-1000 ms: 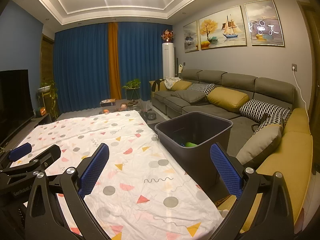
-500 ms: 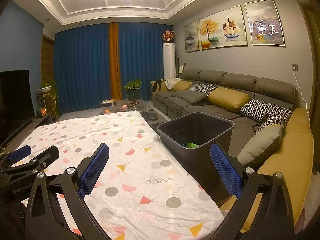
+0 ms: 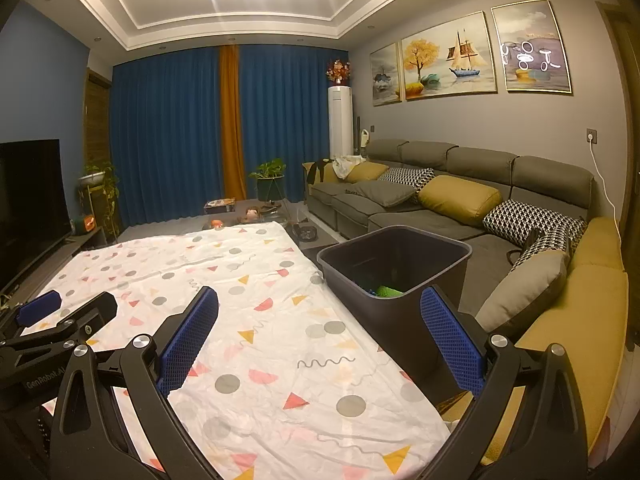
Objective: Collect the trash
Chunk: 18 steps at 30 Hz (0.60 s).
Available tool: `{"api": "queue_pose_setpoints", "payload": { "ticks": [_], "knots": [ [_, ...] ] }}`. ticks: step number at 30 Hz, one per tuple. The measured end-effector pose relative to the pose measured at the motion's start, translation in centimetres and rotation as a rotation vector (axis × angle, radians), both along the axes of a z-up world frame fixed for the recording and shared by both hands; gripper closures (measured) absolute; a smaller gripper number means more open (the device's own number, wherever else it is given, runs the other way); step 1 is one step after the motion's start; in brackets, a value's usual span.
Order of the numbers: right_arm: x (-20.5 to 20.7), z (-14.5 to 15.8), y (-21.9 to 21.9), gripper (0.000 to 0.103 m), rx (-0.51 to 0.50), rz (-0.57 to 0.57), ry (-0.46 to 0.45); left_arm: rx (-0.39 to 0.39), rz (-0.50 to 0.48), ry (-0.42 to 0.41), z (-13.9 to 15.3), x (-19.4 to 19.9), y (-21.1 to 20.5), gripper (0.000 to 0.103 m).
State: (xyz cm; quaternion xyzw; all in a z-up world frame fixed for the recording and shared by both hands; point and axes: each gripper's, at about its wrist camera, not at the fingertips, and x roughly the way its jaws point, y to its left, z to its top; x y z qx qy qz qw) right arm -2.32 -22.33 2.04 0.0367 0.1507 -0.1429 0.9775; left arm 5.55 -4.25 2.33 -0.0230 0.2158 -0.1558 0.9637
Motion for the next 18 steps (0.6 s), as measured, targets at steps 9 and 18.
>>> {"api": "queue_pose_setpoints", "payload": {
  "ticks": [9,18],
  "knots": [
    [-0.02,-0.02,0.1,0.006,-0.001,0.004,-0.003,-0.002,0.0,0.001,0.07,-0.03,0.09,0.006],
    [-0.11,-0.04,0.07,0.006,-0.002,0.004,-0.002,-0.004,0.004,0.002,0.04,-0.15,0.23,0.006]
  ]
}}
